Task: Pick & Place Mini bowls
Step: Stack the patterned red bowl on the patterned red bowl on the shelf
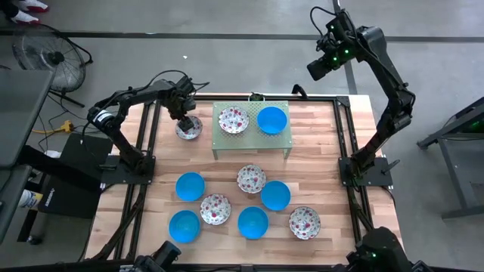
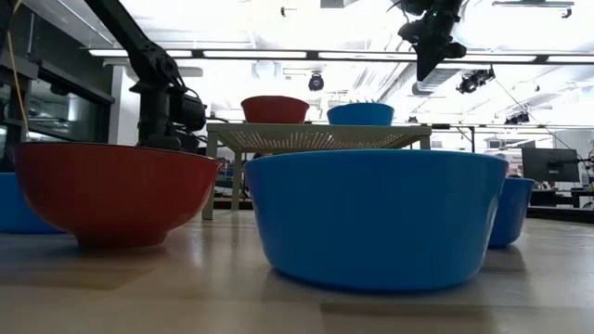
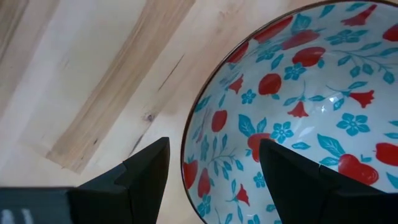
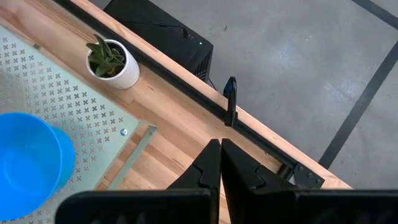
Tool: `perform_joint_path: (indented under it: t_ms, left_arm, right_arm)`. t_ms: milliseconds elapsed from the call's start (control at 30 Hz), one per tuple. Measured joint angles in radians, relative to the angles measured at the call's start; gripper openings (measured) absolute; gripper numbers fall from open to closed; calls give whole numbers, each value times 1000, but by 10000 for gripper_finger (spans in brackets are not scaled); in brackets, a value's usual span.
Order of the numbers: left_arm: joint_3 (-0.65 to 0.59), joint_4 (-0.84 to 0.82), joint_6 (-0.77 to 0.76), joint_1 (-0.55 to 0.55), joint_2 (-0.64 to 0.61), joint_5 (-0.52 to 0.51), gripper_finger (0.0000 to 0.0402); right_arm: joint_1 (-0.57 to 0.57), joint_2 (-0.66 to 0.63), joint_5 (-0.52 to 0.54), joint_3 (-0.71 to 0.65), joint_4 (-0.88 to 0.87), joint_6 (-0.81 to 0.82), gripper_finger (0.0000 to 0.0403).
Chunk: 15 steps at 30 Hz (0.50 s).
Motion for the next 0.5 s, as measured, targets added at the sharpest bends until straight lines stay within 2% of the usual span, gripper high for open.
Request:
perform_joint_path:
  t_ms: [333,500]
  left_arm:
    - [1,10,7,0,0,44,241]
    - [1,7,7,0,0,46,211]
  right_arm:
    - [0,0,0,0,4,-1,0]
    - [0,0,-9,0,4,-13,0]
